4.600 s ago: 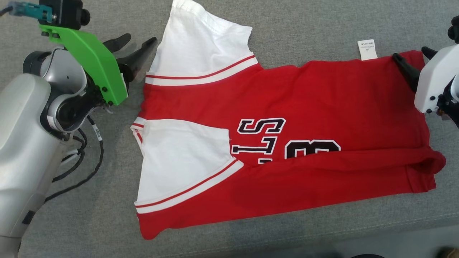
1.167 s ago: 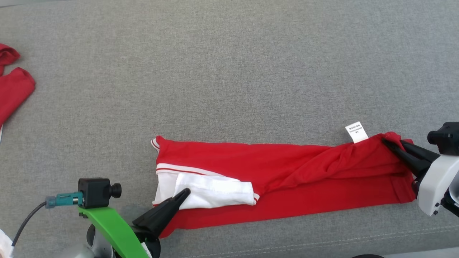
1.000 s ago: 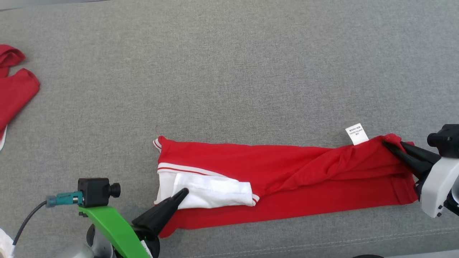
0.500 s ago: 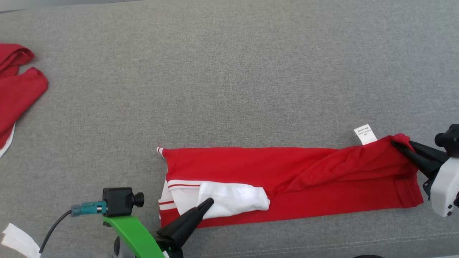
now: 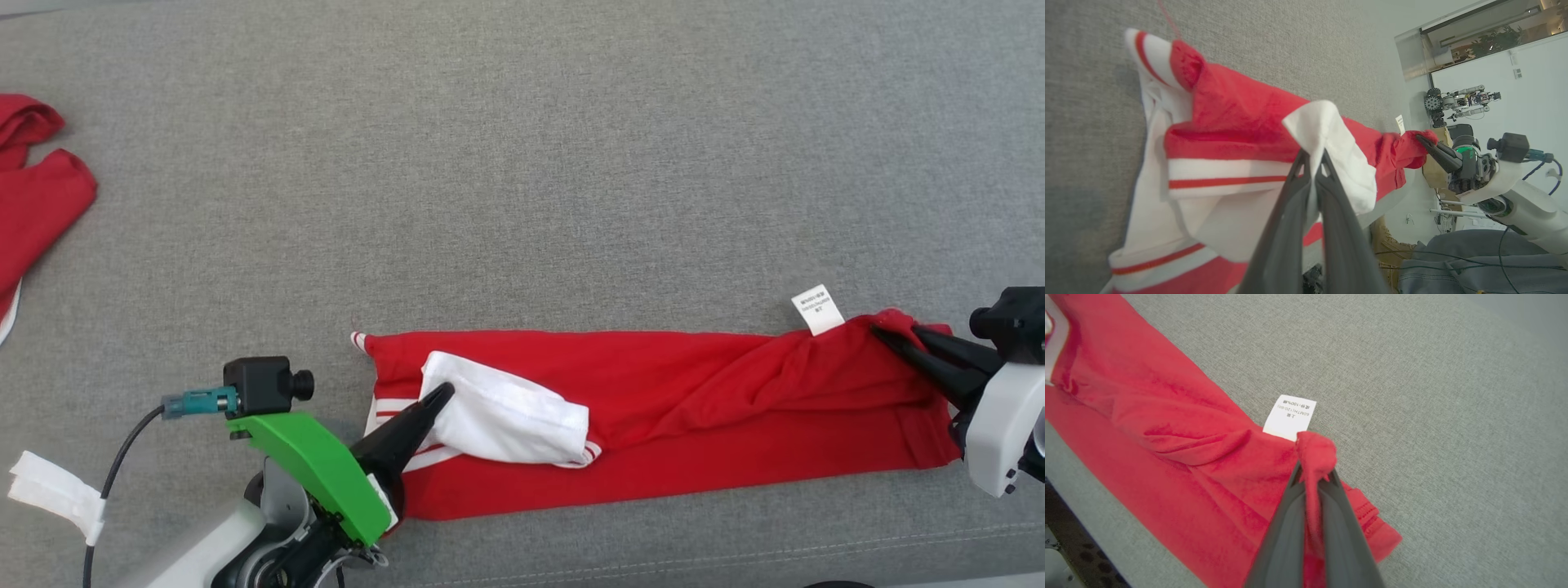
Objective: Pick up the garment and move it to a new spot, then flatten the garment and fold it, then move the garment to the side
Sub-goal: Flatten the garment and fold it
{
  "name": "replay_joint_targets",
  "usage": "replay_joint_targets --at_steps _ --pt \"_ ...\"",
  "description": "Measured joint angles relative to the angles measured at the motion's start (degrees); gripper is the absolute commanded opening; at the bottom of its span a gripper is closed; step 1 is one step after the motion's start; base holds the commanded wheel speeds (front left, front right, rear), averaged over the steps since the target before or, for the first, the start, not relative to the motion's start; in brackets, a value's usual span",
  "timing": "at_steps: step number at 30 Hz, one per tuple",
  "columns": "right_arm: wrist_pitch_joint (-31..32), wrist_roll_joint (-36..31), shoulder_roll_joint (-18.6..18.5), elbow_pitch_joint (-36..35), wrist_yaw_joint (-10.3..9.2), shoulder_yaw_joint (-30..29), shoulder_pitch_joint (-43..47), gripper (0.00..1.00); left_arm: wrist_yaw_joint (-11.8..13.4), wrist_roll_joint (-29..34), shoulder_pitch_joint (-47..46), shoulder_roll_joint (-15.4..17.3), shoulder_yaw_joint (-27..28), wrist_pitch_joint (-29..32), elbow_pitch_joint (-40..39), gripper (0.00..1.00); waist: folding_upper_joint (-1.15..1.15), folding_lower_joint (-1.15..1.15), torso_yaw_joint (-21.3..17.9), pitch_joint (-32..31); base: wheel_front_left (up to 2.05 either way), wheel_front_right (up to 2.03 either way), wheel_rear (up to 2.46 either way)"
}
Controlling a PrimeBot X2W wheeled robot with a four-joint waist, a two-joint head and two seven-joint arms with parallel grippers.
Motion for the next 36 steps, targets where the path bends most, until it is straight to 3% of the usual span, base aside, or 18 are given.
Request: replay_joint_targets --at_steps 4,5,6,7,10,14,15,21,32,36 --pt "-0.6 0.0 0.2 0.1 0.00 1.3 -0.7 0.00 0.7 0.7 -0.2 -0.3 -1.0 0.5 3.4 0.37 0.00 0.00 -0.7 0.1 0.00 0.00 0.00" --pt "-0.7 0.0 0.2 0.1 0.00 1.7 -0.7 0.01 0.9 1.2 -0.2 -0.4 -1.3 0.5 4.2 0.47 0.00 0.00 -0.8 0.1 0.00 0.00 0.00" --pt "-0.8 0.2 0.2 0.2 0.00 1.9 -0.7 0.03 1.0 1.9 -0.2 -0.4 -1.6 0.5 5.0 0.79 0.00 0.00 -0.9 0.1 0.00 0.00 0.00" --pt "-0.9 0.2 0.1 0.4 0.00 2.2 -0.8 0.09 1.2 2.4 -0.2 -0.5 -1.7 0.4 5.8 1.00 0.00 0.00 -1.0 0.2 0.00 0.00 0.00" --pt "-0.9 1.2 -0.1 1.0 0.00 2.7 -1.0 0.30 1.9 3.7 -0.3 -1.0 -2.4 -0.2 8.1 1.00 0.00 0.00 -1.1 0.2 0.00 0.00 0.00" --pt "-0.1 2.1 -0.1 1.3 0.00 3.3 -1.1 0.94 3.0 6.5 -1.0 -2.0 -3.6 -1.2 10.8 1.00 0.00 0.00 -1.1 0.0 0.00 0.00 0.00" --pt "0.0 2.2 -0.1 1.3 0.00 3.5 -1.3 1.00 3.2 6.8 -1.0 -2.2 -3.7 -1.4 11.3 1.00 0.00 0.00 -1.1 -0.1 0.00 0.00 0.00" --pt "3.1 3.6 -1.5 0.7 -0.01 4.0 -1.6 1.00 3.8 7.4 -1.3 -3.2 -3.7 -2.6 15.2 1.00 0.00 0.00 -1.3 -0.8 0.00 0.00 0.00" --pt "4.1 1.9 -8.6 -5.3 0.00 4.3 -1.9 1.00 4.2 8.6 -1.1 -4.3 -4.0 -4.0 19.8 1.00 0.00 0.00 -2.8 -3.2 0.00 0.00 0.00" --pt "3.1 4.2 -10.2 -4.8 0.00 4.2 -0.5 1.00 4.5 9.9 -0.5 -4.3 -4.3 -6.0 20.3 1.00 0.00 0.00 -3.1 -4.1 0.00 0.00 0.00"
